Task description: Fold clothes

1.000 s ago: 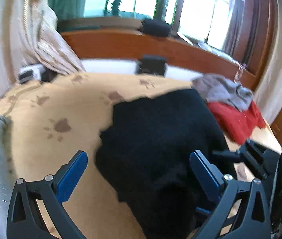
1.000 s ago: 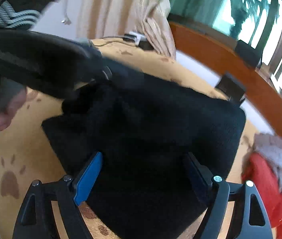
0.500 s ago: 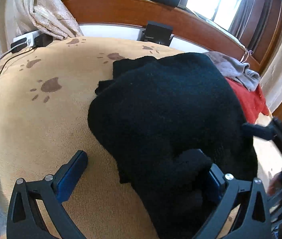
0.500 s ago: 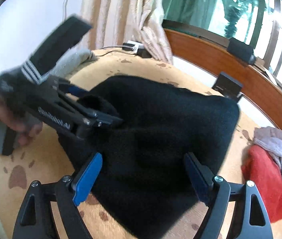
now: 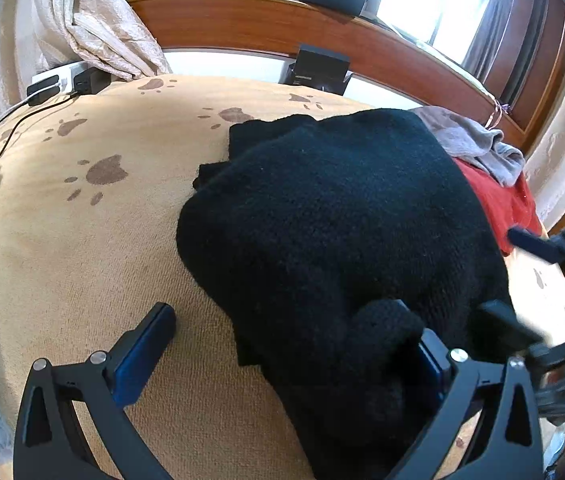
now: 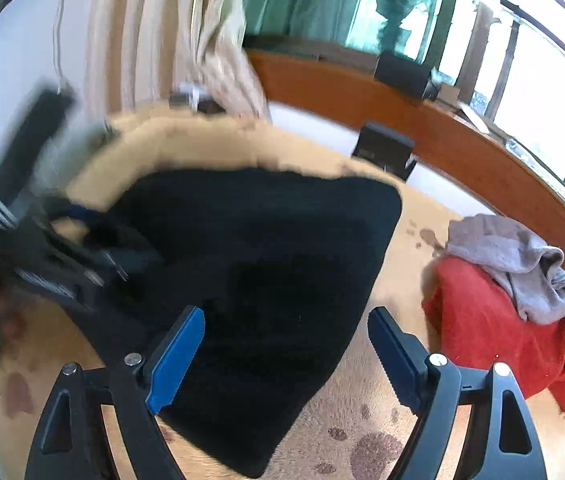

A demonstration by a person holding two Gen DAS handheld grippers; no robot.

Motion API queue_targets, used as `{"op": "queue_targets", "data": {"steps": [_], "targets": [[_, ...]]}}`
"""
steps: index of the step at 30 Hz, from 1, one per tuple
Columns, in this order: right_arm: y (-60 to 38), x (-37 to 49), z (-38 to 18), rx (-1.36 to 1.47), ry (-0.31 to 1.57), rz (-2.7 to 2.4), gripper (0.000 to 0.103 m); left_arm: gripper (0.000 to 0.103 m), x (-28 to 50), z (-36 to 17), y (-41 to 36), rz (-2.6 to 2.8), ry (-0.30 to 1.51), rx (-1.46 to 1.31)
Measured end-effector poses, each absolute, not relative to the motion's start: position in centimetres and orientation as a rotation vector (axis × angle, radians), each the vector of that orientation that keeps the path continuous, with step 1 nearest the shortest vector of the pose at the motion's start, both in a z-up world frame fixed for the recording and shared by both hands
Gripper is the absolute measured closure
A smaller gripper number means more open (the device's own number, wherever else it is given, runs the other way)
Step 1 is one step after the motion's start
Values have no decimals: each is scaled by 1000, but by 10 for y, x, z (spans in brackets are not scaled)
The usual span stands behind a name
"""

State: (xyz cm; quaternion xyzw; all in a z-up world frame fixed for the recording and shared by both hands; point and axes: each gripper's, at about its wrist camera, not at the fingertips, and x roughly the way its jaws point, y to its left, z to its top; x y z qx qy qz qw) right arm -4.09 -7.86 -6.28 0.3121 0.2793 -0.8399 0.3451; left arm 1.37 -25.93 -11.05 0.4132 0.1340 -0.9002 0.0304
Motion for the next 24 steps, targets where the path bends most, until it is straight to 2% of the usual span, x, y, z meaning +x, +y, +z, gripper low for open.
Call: {"op": "queue_targets", "data": {"steps": [1, 3, 10, 15, 21, 24], "targets": [[-76, -43, -65, 812, 687, -2196, 15, 0, 14, -110, -259, -2774, 414, 1272], [-68, -49, -68, 844, 604, -2229, 1, 0, 14, -110, -260, -2772, 417, 1272], [-55, -74, -76, 1004, 393, -2157, 1, 0, 14, -110, -261, -2769, 441, 1271], [-55, -66, -72, 969, 417, -2188, 1, 0, 15, -110, -263, -2772, 463, 1269], [-56, -28, -33, 689, 536, -2302, 1, 0, 22, -101, -281, -2766, 632, 1224], [-70, -26, -31, 686, 583, -2280, 1, 0, 27, -92, -277, -2768, 526, 1158]]}}
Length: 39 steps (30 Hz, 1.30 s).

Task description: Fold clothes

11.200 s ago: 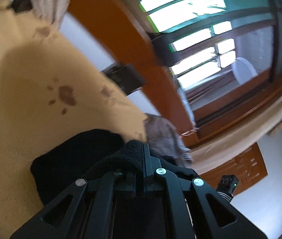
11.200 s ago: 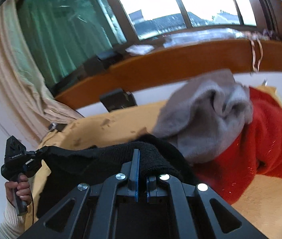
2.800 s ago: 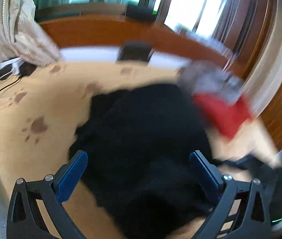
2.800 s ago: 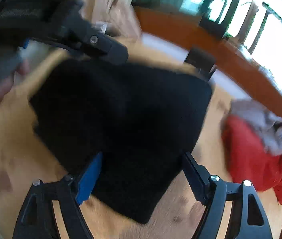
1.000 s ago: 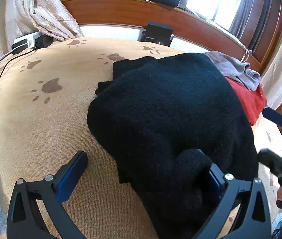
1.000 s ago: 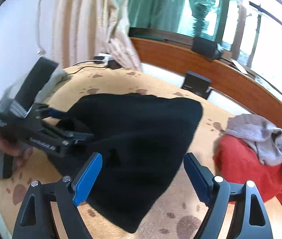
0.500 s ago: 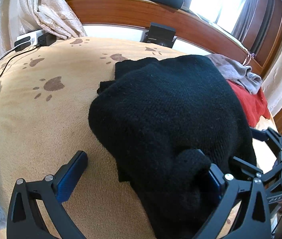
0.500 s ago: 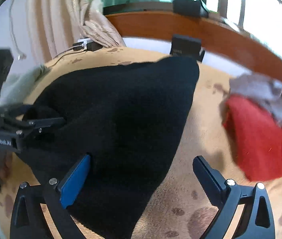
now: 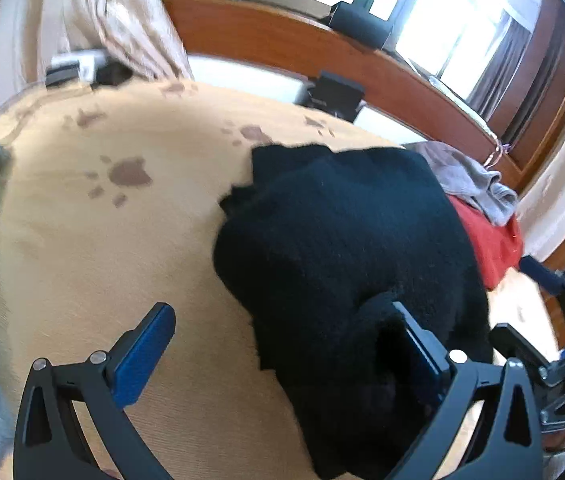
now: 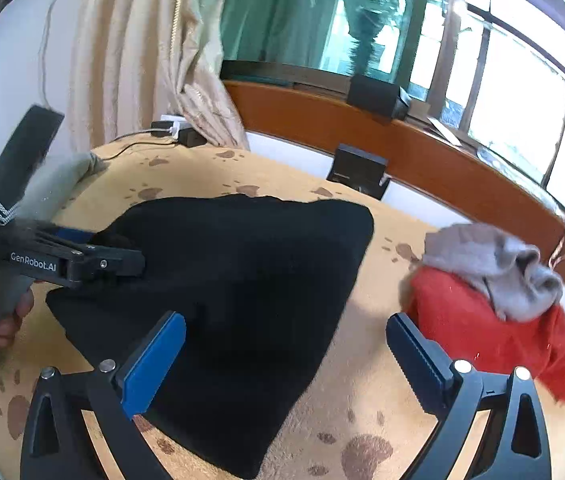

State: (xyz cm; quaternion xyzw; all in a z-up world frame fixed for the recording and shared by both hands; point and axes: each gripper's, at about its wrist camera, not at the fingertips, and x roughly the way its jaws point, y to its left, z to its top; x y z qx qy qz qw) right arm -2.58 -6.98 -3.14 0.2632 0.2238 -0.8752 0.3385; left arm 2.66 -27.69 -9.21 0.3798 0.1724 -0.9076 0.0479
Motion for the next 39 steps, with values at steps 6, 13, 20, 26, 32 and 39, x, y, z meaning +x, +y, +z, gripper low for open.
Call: {"op": "queue_targets", "data": {"steps": [6, 13, 20, 26, 32, 39], "targets": [[-95, -11, -53, 705, 633, -2181, 1, 0, 42, -70, -269, -2760, 314, 939], [-110, 7, -69, 672, 793, -2176, 1, 0, 53, -56, -285, -2630, 265, 769], [-104, 10, -60, 656, 788, -2185, 1, 0, 55, -58, -285, -2601, 236, 772], [-108, 19, -35, 548, 704, -2190, 1, 0, 57, -57, -282, -2569, 188, 738], [-129, 14, -72, 701, 754, -2007, 1, 0, 59, -57, -288, -2541, 187, 728], [-128, 11, -73, 727, 731, -1984, 1, 0, 55, -61, -289, -2556, 220, 775]]}}
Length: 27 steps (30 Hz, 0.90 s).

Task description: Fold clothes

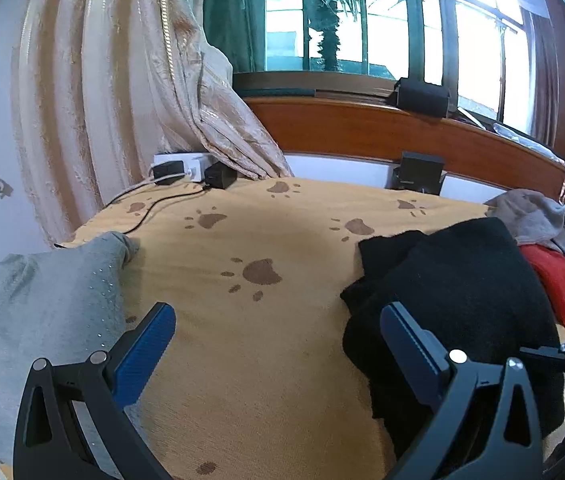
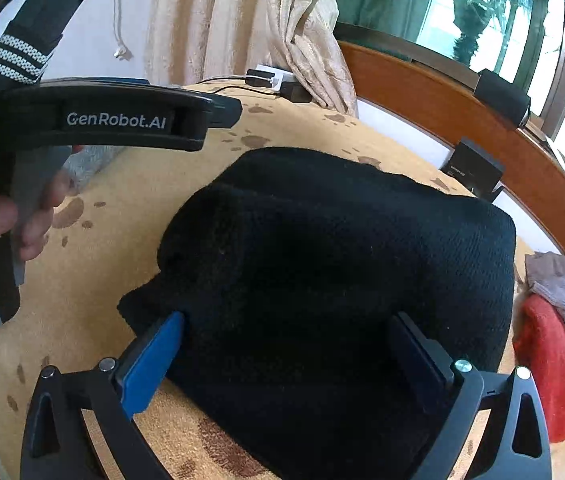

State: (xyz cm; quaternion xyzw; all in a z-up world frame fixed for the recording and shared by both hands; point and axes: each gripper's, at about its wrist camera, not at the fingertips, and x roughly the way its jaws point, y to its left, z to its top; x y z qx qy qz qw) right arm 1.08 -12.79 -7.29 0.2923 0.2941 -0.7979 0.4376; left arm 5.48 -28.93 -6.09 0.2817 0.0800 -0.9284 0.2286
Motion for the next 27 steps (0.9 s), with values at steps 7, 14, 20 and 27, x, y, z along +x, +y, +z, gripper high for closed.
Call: {"op": "queue_targets", "data": {"steps": [7, 14, 20, 27], "targets": [[-122, 14, -67, 714, 717, -2001, 1, 0, 46, -98, -340, -2627, 1018, 1050], [-79, 12, -43, 709, 563, -2045, 1, 0, 49, -93, -338, -2623, 965, 1012], [-9, -26, -27, 862, 235, -2118, 1, 0, 39, -106, -336, -2632, 1085, 1129], [50, -72, -52, 1150, -237, -2028, 1, 0, 36, -112, -330, -2618, 1078, 1166]]}}
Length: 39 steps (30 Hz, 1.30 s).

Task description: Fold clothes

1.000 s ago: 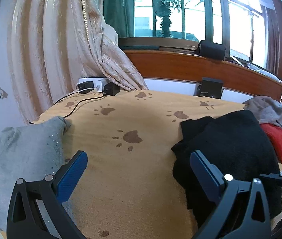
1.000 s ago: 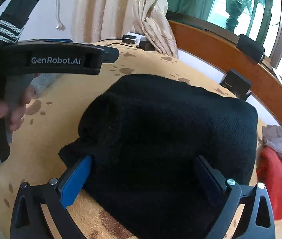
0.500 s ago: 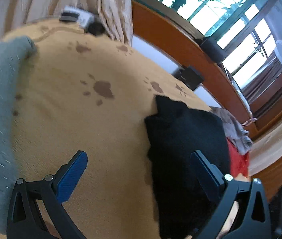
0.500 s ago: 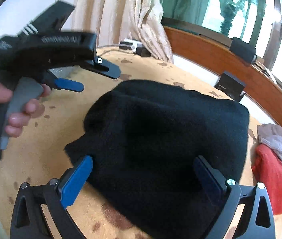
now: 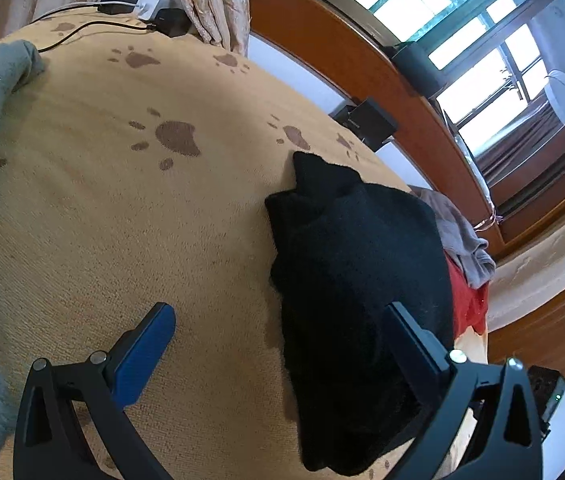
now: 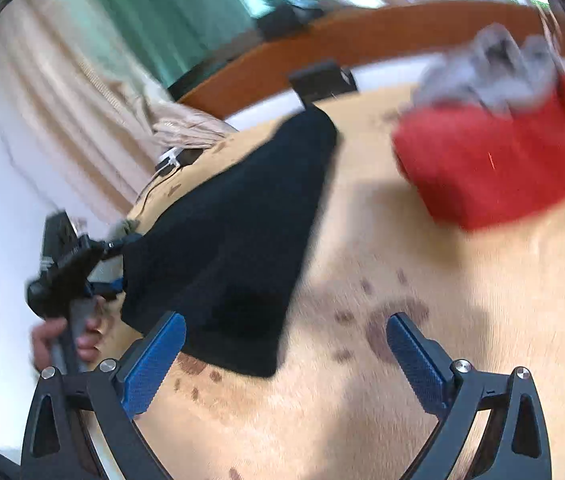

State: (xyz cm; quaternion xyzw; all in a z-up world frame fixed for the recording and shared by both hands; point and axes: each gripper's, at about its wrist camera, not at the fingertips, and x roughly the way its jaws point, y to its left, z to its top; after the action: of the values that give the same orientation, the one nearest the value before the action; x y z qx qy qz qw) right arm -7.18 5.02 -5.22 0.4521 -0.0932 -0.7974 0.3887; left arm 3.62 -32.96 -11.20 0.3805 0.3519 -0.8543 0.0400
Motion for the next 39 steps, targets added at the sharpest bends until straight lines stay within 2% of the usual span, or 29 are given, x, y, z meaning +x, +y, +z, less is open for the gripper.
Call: {"op": "queue_targets", "data": {"steps": [9, 14, 23, 29, 39], "targets": [[28, -79, -52, 1197, -387, -1863, 1, 0, 34, -113, -326, -2626, 1020, 1170], [18, -91, -41, 1178, -328, -1947, 1, 0, 35, -115, -333, -2622, 1093, 1157], [-1, -170, -36, 1191, -475, -2020, 1, 0, 38, -118, -351, -2599, 1322, 1110], [-22, -230, -53, 1249, -608, -2000, 1, 0, 36, -117, -349, -2607, 1303, 1117], [-74, -239, -65, 1266, -406, -1955, 1, 0, 36, -116, -348, -2610, 1271, 1131]]}}
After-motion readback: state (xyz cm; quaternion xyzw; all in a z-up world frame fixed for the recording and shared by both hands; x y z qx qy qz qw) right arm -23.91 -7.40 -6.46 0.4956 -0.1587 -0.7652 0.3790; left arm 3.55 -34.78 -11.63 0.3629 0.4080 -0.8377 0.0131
